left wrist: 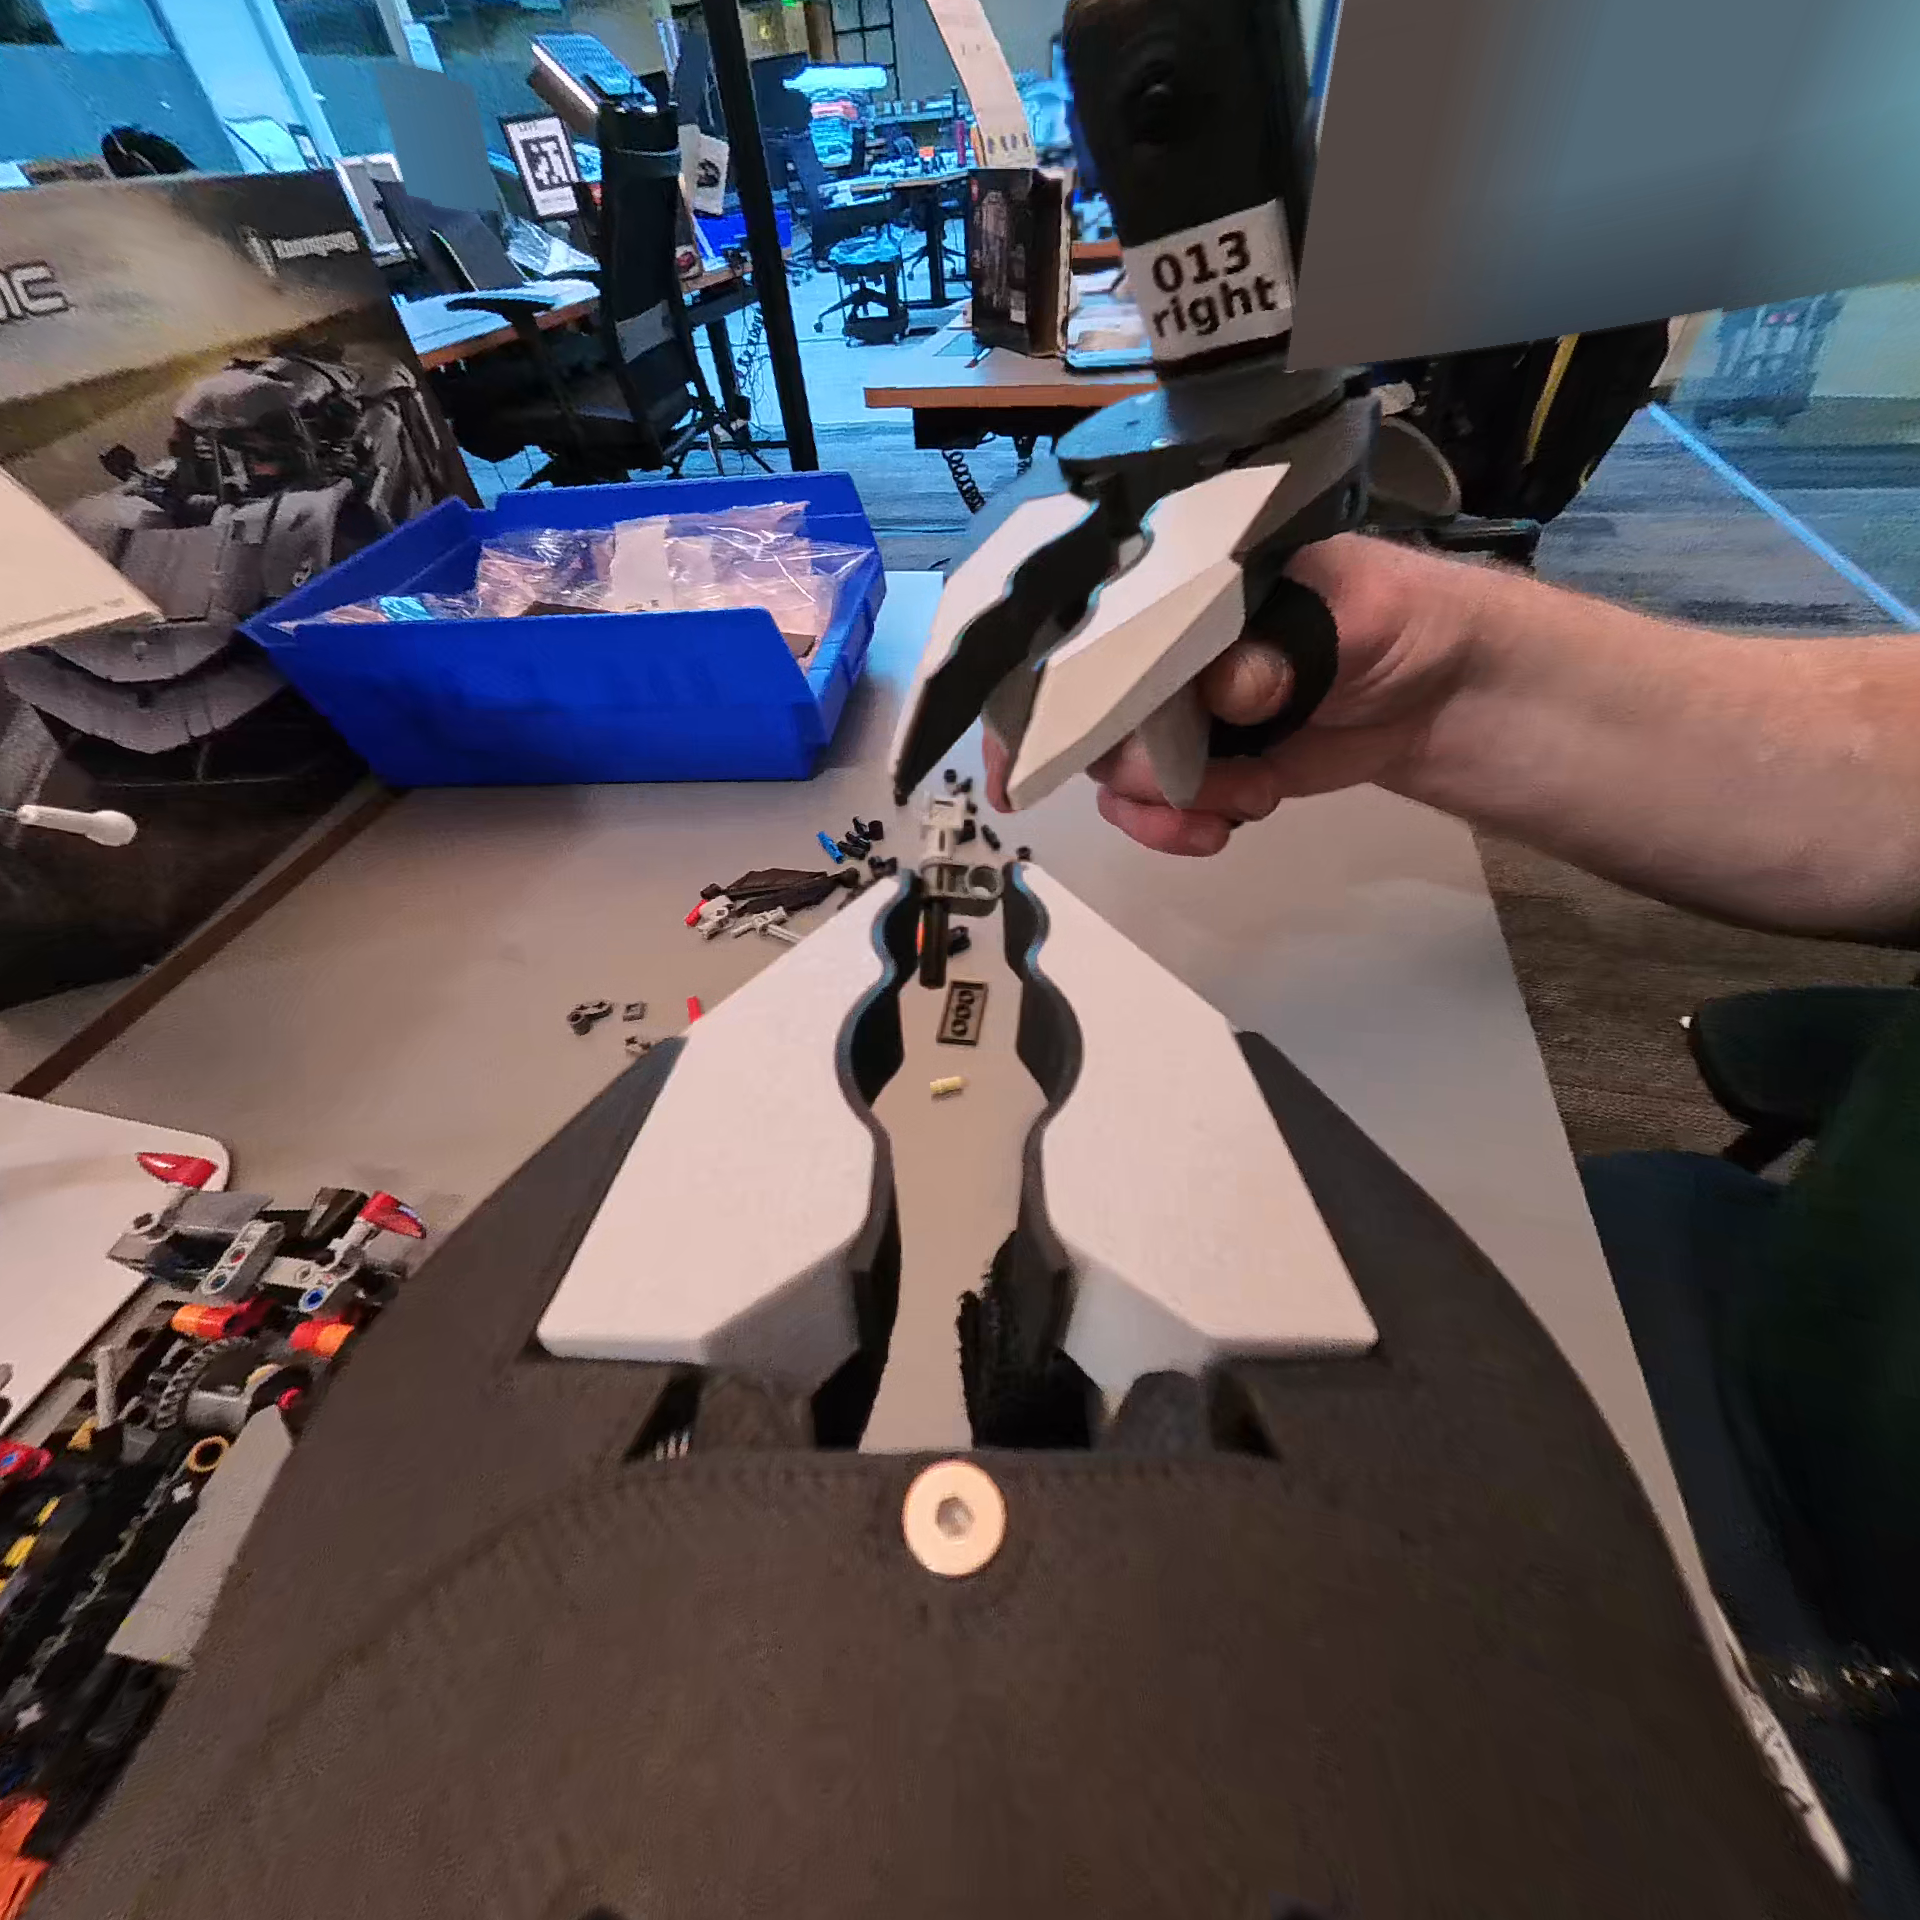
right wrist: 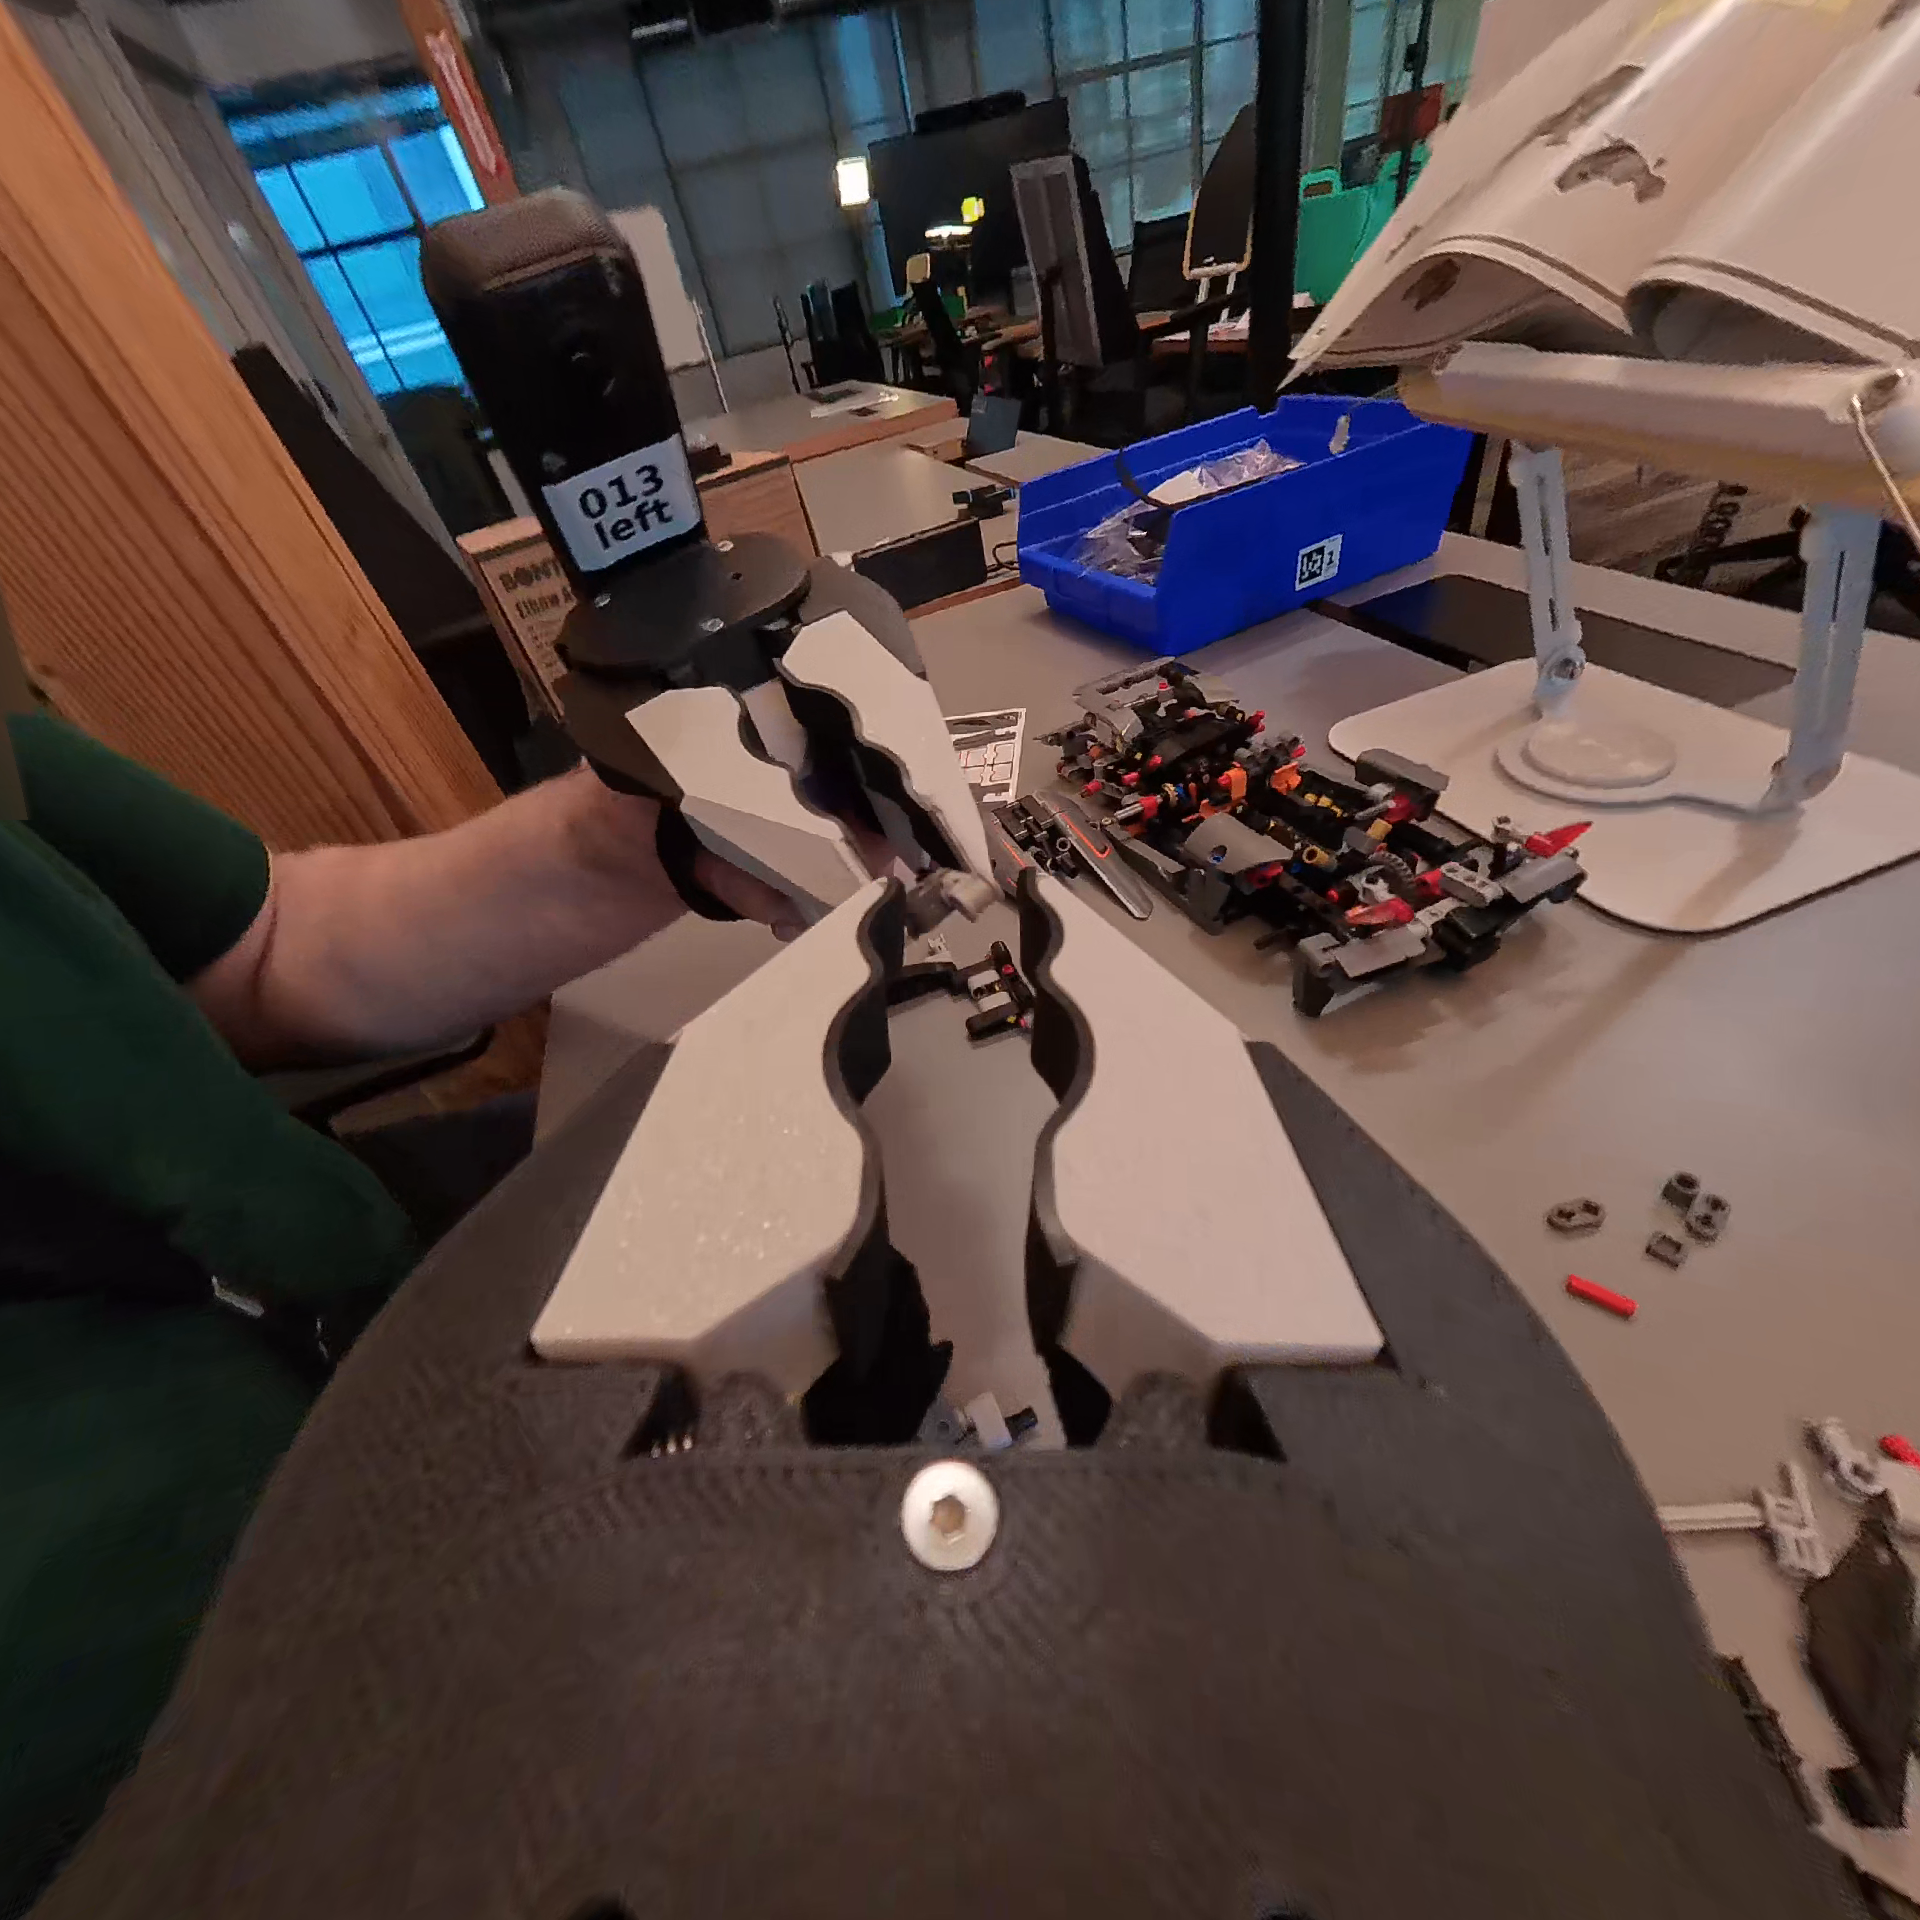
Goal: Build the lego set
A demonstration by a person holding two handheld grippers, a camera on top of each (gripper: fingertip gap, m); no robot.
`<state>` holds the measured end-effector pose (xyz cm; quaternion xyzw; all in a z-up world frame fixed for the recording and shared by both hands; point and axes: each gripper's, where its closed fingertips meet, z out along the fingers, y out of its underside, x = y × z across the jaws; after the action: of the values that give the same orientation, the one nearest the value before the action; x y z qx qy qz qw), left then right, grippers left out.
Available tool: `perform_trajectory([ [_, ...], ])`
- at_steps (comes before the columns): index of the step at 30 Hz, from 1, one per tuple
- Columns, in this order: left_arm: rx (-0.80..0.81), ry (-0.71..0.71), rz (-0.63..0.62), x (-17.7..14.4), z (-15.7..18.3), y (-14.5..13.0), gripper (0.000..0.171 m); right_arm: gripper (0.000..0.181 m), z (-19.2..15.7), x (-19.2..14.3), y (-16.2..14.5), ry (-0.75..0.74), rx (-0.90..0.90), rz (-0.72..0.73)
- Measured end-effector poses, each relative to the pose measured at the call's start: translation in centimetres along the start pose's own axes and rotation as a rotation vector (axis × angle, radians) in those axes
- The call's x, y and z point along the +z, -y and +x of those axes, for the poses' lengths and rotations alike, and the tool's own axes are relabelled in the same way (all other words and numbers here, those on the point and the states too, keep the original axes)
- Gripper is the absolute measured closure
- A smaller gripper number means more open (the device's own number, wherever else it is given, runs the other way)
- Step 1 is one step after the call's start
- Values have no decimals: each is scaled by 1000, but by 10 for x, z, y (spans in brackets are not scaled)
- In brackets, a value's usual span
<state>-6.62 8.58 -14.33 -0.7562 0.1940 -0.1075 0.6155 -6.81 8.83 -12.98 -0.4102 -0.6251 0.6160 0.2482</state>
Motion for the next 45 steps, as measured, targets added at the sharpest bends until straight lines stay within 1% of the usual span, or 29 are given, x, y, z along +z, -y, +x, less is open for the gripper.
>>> perform_trajectory([
  [1, 0, -1, -6, 0, 0, -1, 158, 162, -2, 2, 1, 4, -22, -7],
  [5, -11, -26, -11, 0, 3, -2, 158, 174, -3, 8, 0, -8, -80, -42],
  [11, -28, -43, 9, -4, 5, 0, 158, 180, -4, 10, 2, 1, -80, -43],
  [13, -32, -47, 10, -5, 5, -1, 158, 178, -5, 11, 2, 5, -76, -42],
  [16, -61, -50, 27, -7, 2, 1, 158, 169, -2, 11, 6, -10, -57, -22],
  [19, -97, -69, 61, -10, 1, 5, 158, 168, -1, 9, 9, -7, -52, -10],
  [25, -124, -98, 65, -11, 3, 6, 158, 167, -5, 11, 7, 9, -79, -27],
  [27, -138, -113, 69, -11, 4, 6, 158, 167, -7, 12, 5, 21, -88, -41],
  [32, -136, -118, 63, -10, 5, 5, 158, 173, -8, 13, 1, 34, -102, -65],
  [45, -144, -142, 69, -9, 8, 7, 157, 174, -10, 10, 3, 32, -118, -50],
])
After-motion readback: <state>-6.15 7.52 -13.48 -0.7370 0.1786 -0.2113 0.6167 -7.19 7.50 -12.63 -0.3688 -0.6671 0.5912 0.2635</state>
